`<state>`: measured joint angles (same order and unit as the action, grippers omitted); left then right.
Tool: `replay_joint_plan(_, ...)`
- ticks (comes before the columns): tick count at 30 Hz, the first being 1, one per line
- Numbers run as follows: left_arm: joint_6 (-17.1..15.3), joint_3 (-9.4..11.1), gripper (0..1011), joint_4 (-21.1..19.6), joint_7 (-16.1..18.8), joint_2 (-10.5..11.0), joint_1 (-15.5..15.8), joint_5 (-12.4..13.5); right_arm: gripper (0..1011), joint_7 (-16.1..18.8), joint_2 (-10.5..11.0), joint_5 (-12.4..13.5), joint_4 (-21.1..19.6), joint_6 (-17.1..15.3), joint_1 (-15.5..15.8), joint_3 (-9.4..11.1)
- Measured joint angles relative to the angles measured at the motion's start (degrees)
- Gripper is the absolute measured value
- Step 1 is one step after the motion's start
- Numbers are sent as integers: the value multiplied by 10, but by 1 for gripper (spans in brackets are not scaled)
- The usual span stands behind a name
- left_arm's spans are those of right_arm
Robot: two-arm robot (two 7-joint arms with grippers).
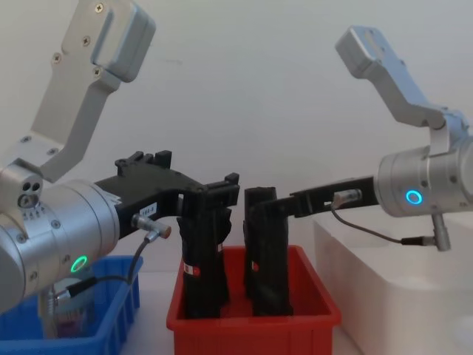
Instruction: Pick the cotton swabs from the blue box and place them into the white box.
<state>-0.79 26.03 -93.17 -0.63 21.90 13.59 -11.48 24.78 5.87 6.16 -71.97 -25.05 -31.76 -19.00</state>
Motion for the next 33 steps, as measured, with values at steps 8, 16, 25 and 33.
replay_joint_plan(8, 0, 0, 1004, 0, 0, 0, 0, 0, 1002, -11, -12, 3, 30, -5, -13, -7)
replay_joint_plan(16, 0, 0, 1004, 0, 0, 0, 0, 0, 1002, -18, -22, 9, 61, -3, -24, -10)
replay_joint_plan(25, 0, 0, 1004, 0, 0, 0, 0, 0, 1002, -24, -32, 13, 98, 9, -39, -14)
replay_joint_plan(33, 0, 0, 1004, 0, 0, 0, 0, 0, 1002, -25, -42, 15, 131, 23, -54, -18)
